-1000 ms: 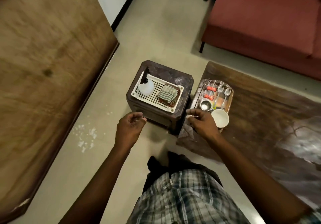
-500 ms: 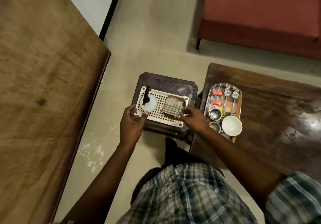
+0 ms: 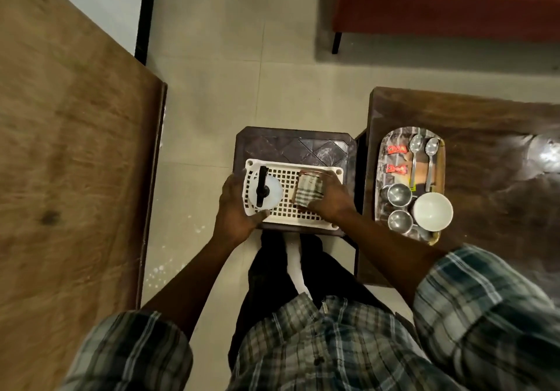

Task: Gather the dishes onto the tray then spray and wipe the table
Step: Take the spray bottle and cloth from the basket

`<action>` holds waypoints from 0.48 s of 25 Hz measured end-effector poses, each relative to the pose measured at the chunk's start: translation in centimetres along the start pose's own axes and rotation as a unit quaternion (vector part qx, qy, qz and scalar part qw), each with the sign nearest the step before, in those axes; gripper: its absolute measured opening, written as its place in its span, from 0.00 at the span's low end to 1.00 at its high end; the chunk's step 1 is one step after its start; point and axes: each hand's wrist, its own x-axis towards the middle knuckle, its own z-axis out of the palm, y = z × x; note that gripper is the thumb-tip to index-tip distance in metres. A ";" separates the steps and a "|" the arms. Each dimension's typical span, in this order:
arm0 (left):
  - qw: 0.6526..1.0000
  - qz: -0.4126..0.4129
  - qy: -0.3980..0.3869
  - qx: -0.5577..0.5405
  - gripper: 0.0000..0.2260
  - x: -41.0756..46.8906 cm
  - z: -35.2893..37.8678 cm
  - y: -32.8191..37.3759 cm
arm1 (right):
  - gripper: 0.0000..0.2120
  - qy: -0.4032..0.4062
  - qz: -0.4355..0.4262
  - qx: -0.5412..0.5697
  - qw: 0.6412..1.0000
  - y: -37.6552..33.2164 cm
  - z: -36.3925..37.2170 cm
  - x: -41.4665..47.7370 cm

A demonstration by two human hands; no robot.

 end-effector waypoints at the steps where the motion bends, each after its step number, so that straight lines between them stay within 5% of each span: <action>1: 0.999 0.026 -0.022 0.011 0.51 1.1 0.0 -0.3 | 0.38 0.008 0.002 -0.027 1.000 0.2 0.7 0.4; 5: 0.991 0.113 -0.066 0.039 0.53 4.7 0.6 -0.2 | 0.32 0.070 0.045 -0.075 0.994 0.7 2.7 1.6; 8: 0.984 0.153 -0.088 0.039 0.42 5.9 1.2 0.3 | 0.22 0.100 0.039 -0.090 0.990 0.5 3.4 1.4; 12: 0.986 0.127 -0.106 -0.002 0.29 6.1 1.2 1.1 | 0.15 0.088 0.041 0.048 0.994 0.3 3.2 0.0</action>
